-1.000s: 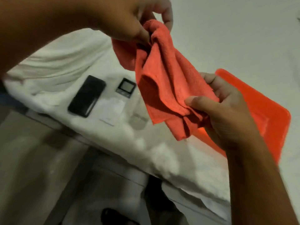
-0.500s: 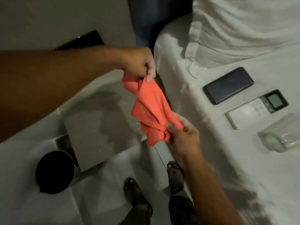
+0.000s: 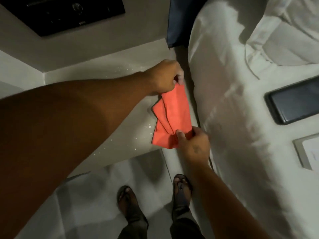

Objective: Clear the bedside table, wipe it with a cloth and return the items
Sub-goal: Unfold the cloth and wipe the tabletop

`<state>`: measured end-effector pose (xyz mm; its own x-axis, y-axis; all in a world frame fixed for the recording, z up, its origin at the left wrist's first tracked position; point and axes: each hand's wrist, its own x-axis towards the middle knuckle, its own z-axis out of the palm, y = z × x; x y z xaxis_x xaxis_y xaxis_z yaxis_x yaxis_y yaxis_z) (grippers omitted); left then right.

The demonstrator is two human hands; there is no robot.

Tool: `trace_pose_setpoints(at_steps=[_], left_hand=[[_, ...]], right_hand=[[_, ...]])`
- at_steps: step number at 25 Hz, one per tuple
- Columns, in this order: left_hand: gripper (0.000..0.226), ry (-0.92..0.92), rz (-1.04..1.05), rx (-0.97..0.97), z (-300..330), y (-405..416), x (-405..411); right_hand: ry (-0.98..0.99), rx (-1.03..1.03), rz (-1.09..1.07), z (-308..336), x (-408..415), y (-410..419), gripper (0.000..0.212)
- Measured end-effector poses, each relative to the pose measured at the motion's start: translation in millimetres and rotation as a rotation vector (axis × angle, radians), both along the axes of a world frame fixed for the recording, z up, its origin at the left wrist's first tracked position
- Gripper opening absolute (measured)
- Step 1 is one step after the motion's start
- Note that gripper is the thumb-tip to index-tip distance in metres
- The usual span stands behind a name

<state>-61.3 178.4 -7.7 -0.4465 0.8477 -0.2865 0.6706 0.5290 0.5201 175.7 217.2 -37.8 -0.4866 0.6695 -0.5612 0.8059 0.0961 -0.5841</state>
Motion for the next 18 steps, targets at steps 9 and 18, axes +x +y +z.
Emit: trace_pose_setpoints(at_steps=[9, 18], left_hand=[[0.076, 0.344, 0.587, -0.320, -57, -299, 65], [0.071, 0.419, 0.569, -0.166, -103, -323, 63]], right_hand=[[0.113, 0.540, 0.769, -35, -101, 0, 0.075], [0.377, 0.682, 1.283, -73, -81, -66, 0.061]])
